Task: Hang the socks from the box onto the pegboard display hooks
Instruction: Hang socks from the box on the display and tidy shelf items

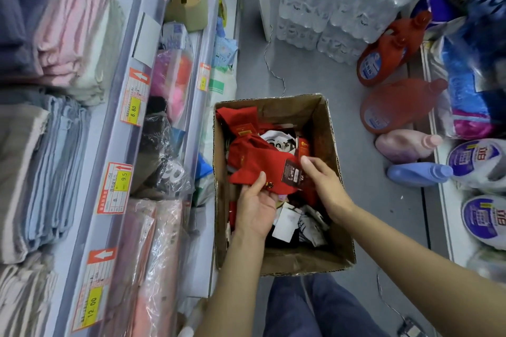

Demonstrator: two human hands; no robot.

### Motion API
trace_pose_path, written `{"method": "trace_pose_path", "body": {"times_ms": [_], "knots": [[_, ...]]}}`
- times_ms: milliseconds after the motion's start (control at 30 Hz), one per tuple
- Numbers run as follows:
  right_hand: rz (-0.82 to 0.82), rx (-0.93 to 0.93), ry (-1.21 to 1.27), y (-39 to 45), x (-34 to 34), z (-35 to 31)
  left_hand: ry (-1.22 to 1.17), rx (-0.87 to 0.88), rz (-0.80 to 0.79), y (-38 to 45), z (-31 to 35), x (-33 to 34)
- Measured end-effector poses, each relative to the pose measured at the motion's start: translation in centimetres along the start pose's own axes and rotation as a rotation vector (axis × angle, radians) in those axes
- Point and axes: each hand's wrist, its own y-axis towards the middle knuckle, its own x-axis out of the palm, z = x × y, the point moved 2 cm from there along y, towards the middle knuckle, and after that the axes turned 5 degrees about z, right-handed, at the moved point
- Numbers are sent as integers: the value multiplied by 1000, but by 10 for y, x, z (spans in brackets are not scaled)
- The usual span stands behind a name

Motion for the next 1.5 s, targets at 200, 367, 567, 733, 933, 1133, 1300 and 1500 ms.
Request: {"method": "trace_pose_path", "body": {"times_ms": [200, 367, 567, 733, 933, 1133, 1300, 1500], "knots": [[-115, 422, 701, -9, -12, 14, 35, 61, -37, -2, -33, 7], [-48, 375, 775, -10, -7, 1, 138, 65, 15, 6, -38, -12], [94, 86, 531, -16, -24, -24, 706, 132, 432, 25, -26, -43], [153, -72, 362, -12, -41, -46, 1447, 912, 310, 41, 19, -7], [125, -122, 164, -5, -47, -49, 2386, 1059, -456, 107, 27, 49], [87, -131, 170, -8, -52, -54, 2777, 1061, -469, 119, 28, 37], [65, -120, 228, -10, -50, -58, 2490, 918, -239, 106, 45, 26], [47, -186, 263, -19, -39, -70, 2029, 739, -48, 99, 58, 24]]}}
